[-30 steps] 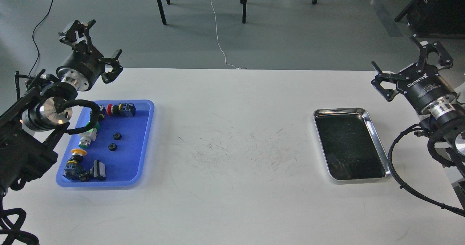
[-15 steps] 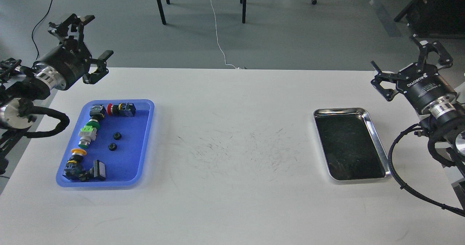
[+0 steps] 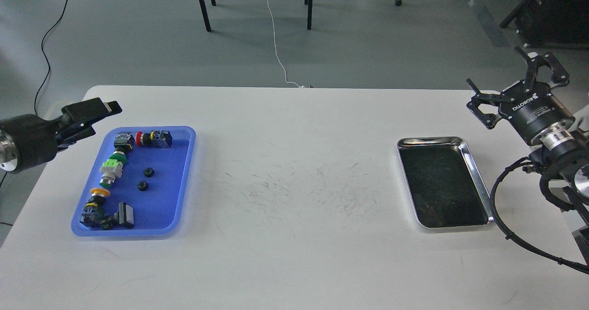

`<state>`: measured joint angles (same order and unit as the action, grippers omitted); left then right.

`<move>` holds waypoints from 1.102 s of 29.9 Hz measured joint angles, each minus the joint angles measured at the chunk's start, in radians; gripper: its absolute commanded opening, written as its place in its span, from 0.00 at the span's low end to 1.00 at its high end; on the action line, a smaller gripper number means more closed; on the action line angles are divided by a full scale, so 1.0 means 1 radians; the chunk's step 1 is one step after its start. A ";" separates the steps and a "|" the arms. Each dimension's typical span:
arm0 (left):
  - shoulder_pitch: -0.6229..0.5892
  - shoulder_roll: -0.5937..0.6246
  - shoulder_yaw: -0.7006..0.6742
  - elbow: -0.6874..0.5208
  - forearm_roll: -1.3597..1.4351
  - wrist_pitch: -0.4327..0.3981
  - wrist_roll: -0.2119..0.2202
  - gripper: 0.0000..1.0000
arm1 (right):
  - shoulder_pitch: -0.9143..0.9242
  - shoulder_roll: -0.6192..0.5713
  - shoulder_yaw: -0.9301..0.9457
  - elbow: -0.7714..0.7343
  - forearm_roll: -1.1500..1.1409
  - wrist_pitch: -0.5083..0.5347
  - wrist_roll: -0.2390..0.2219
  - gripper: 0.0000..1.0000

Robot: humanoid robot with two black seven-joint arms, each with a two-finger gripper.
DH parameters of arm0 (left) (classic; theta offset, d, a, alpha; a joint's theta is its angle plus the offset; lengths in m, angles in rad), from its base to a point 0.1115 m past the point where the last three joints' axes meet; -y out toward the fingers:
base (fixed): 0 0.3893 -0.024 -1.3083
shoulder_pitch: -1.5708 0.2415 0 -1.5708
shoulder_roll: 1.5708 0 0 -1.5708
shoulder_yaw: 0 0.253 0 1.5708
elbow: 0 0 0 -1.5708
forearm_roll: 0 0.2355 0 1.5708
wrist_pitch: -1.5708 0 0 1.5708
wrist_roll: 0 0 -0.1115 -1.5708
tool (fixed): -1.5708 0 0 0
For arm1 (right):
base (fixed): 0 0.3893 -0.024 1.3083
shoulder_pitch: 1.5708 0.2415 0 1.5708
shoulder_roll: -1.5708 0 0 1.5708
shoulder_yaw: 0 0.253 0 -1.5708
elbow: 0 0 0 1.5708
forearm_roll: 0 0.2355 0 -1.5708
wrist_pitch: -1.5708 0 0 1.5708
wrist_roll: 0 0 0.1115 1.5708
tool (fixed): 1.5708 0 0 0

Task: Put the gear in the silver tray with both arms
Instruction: 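Lower the left gripper into the blue tray and grasp a small black gear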

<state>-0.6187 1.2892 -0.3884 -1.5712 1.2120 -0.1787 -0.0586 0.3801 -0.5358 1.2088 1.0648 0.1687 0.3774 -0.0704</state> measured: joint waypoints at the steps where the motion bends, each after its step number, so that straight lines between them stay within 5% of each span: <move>1: 0.000 0.000 0.010 -0.001 0.066 0.016 0.004 0.98 | 0.000 0.000 0.000 0.000 0.000 0.000 0.000 0.99; 10: 0.002 -0.152 0.067 0.086 0.467 0.060 0.050 0.96 | 0.006 -0.001 -0.002 0.006 -0.001 0.009 0.000 0.99; 17: 0.003 -0.286 0.070 0.161 0.504 0.061 0.092 0.95 | 0.008 -0.001 -0.007 0.001 -0.002 0.011 -0.003 0.99; 33: 0.008 -0.423 0.099 0.275 0.508 0.058 0.104 0.91 | 0.030 0.000 0.011 0.010 0.002 0.009 0.000 0.99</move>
<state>-0.6105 0.8666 -0.2895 -1.2961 1.7197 -0.1204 0.0457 0.4106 -0.5353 1.2196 1.0752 0.1703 0.3861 -0.0707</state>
